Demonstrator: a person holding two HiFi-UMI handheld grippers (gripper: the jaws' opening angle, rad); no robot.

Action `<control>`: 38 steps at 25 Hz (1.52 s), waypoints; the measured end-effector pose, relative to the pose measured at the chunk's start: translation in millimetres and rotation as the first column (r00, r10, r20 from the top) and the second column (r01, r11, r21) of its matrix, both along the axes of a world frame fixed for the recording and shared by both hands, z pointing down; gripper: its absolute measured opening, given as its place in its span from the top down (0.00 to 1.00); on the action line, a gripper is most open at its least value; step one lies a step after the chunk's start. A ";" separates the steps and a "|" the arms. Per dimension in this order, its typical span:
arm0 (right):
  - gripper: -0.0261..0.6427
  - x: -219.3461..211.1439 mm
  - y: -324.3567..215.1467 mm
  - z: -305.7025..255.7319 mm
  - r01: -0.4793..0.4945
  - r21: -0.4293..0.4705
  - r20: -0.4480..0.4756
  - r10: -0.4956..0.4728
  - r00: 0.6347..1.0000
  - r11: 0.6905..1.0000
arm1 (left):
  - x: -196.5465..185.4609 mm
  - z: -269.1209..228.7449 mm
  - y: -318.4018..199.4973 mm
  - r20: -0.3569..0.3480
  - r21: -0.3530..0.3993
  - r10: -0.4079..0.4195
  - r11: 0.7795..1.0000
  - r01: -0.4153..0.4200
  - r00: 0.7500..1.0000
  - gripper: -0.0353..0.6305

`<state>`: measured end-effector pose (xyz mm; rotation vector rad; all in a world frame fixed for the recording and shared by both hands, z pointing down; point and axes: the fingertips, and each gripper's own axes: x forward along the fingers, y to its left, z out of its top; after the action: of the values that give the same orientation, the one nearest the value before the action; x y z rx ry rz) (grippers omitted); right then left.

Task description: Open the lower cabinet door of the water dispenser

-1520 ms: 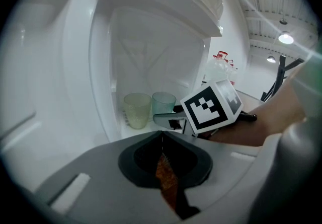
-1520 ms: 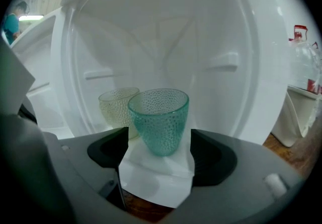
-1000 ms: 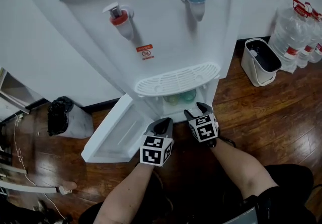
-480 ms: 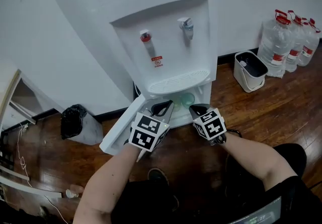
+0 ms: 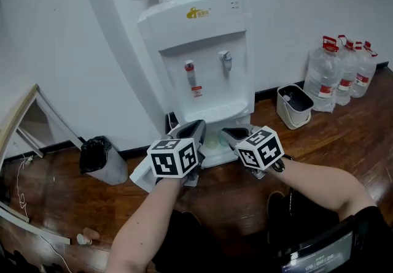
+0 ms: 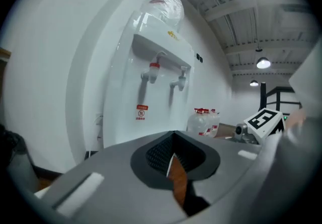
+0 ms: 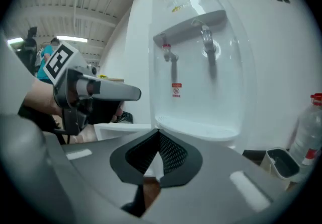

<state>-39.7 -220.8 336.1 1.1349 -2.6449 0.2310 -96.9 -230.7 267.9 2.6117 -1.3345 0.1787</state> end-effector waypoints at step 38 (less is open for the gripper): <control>0.96 5.4 6.4 -69.3 0.068 -0.005 0.143 -0.066 0.987 0.998 | -2.9 -25.8 12.9 0.076 0.170 0.051 0.983 -0.064 0.996 0.74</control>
<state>-34.3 -214.4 266.8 1.0613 -2.7978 0.3232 -99.7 -217.9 242.1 2.8144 -1.3546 0.1739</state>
